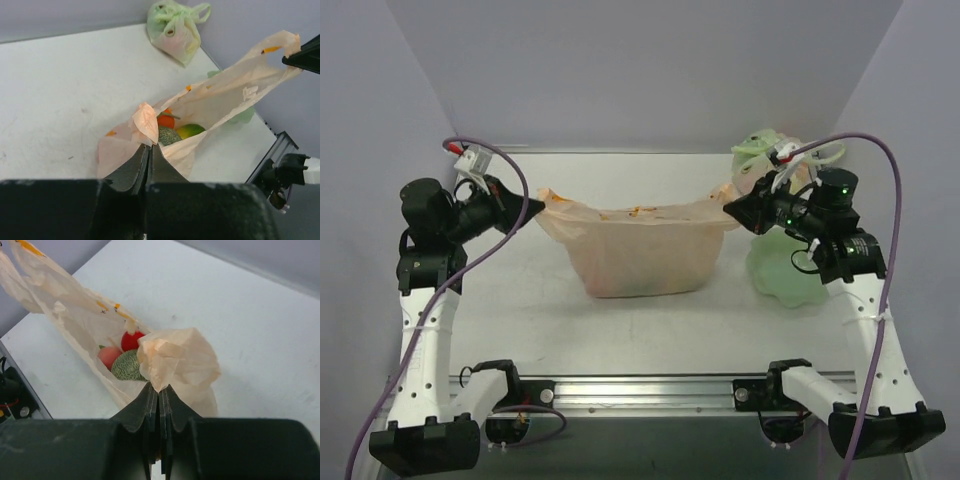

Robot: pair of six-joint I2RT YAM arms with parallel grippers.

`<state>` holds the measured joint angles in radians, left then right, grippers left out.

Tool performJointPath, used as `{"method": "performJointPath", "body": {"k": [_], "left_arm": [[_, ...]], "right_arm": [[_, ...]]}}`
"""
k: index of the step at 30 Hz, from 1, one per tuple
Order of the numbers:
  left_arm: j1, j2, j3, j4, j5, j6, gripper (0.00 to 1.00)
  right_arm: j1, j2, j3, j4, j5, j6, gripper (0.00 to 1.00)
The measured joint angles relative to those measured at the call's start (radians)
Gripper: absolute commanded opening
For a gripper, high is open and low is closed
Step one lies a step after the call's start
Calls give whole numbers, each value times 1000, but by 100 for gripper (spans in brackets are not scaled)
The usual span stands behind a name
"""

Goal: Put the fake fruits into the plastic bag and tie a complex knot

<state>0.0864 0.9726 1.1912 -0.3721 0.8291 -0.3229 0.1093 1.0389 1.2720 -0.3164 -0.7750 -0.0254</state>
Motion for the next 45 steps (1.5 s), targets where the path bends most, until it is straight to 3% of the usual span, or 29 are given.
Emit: {"method": "performJointPath", "body": {"k": [6,7,8,9,12,19,20,22,23,26,33,45], "left_arm": [[16,-13,-195,-24,77,129,0],[16,-17,-201,-38,85,152,0],[16,-24,-201,-45,94,173,0],[16,-32,-201,-46,104,190,0],[18,-61,-195,-50,149,229,0],[18,-89,-150,-51,209,280,0],[18,-92,-144,-51,211,283,6],[18,-100,-131,-51,211,288,31],[18,-102,-122,-51,210,288,57],[19,-106,-83,-58,200,268,74],[19,-99,18,-59,206,243,87],[12,-59,91,-85,330,334,94]], "right_arm": [[-12,19,-223,18,-16,11,0],[-12,18,-237,16,-20,19,5],[-11,16,-241,16,-24,27,18],[-11,13,-241,21,-29,40,49],[-11,-3,-223,22,-46,71,72],[-11,4,-106,24,-38,124,73],[-11,8,-91,23,-33,126,74],[-12,14,-65,11,-22,109,93],[-12,16,-57,4,-17,100,100],[-17,13,-53,-23,-19,26,100],[-25,2,-53,-71,-86,-139,100],[-24,97,4,-69,-317,-453,100]]}}
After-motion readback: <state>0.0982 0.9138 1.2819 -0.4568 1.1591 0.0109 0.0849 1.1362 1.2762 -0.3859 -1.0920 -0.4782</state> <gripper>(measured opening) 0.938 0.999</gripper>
